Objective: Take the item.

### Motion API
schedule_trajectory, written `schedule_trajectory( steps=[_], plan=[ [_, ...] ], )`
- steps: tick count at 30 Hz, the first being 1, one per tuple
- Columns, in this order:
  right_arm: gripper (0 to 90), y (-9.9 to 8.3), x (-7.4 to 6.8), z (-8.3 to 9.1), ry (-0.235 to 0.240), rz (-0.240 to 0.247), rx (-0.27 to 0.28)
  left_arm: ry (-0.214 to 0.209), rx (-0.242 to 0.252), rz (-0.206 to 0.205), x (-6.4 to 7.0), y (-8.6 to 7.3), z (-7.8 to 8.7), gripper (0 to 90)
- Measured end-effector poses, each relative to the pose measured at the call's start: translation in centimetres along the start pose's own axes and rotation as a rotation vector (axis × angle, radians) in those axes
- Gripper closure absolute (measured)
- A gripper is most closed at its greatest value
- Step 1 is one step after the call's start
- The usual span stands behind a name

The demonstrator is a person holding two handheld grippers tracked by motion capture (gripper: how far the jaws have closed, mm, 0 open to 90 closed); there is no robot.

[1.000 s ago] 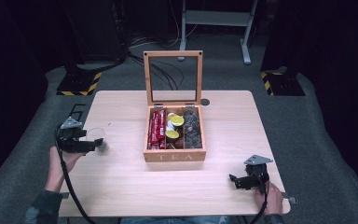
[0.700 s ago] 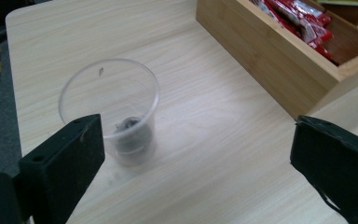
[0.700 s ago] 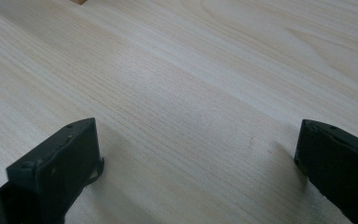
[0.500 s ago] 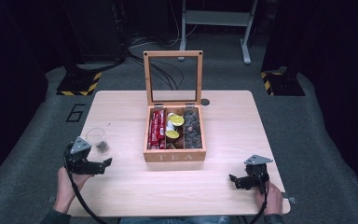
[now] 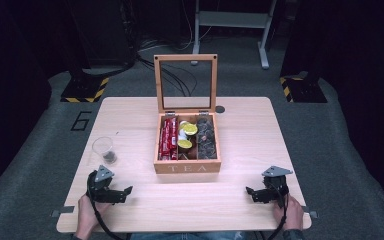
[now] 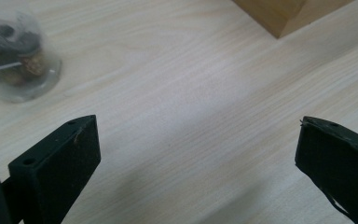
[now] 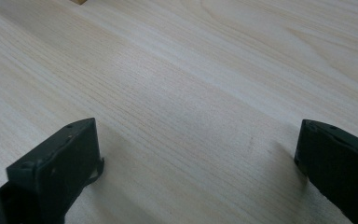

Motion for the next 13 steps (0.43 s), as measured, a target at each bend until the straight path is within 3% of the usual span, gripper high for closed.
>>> schedule_trajectory(
  steps=[8,13],
  plan=[
    [0.0,0.0,0.0,0.0,0.000,0.000,0.000,-0.013,-0.007,0.002,0.2,-0.6,-1.4,0.0],
    [0.0,0.0,0.0,0.0,0.000,0.000,0.000,0.016,-0.021,0.003,0.4,-0.6,-1.6,0.0]
  ],
)
Point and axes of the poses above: each handheld gripper's, and its own axes: z roughly backward along the jaws, y roughly out of its top, x roughly to its right, the point moved 1 cm from there along -z, roughly forward along the jaws, and after that the axes turned 9 degrees about -x, right-handed, at the moved point
